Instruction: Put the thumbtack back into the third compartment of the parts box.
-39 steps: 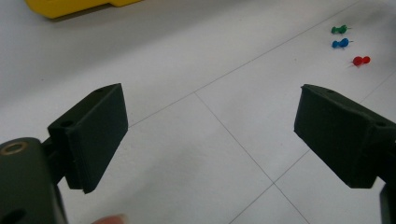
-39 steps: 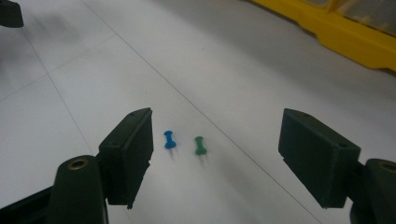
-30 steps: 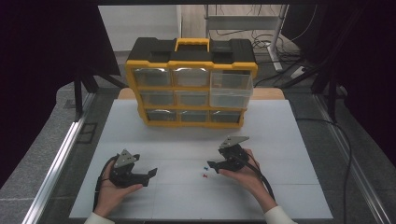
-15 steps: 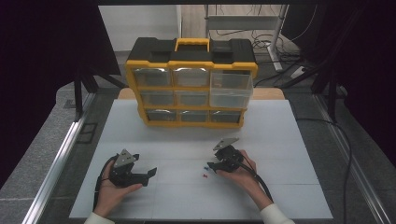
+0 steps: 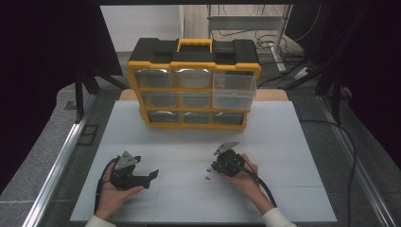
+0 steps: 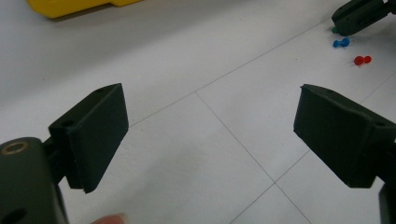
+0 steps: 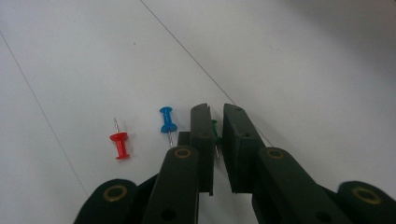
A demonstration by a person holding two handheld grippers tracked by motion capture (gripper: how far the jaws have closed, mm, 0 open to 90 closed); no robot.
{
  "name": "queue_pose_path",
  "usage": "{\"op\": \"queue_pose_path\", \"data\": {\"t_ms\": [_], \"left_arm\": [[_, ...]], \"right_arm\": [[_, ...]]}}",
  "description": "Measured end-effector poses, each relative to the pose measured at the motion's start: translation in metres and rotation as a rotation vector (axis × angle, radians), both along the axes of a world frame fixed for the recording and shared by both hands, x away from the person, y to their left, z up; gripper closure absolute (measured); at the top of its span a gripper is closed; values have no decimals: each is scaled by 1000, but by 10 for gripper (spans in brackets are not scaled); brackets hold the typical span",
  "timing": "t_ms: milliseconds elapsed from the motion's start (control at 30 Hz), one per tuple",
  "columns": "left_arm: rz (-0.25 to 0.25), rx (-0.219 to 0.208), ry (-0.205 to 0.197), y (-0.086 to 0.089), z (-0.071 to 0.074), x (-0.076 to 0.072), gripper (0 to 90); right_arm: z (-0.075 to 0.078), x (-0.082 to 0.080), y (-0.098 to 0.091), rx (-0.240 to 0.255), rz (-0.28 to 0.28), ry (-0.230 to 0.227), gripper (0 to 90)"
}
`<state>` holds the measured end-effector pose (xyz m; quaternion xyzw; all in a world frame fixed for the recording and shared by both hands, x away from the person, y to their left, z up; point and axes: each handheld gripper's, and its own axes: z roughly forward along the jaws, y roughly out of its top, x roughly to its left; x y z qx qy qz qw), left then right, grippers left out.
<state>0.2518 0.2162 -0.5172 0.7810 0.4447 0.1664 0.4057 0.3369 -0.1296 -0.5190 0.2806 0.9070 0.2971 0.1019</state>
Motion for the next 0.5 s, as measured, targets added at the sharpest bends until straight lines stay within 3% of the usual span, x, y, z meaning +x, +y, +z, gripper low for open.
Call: {"op": "queue_pose_path", "data": {"t_ms": [233, 500], "left_arm": [[2, -4, -4, 1, 1, -1, 103], [2, -4, -4, 0, 1, -1, 103]], "right_arm": [[1, 0, -2, 13, -1, 2, 833], [23, -4, -15, 140, -21, -5, 833]]}}
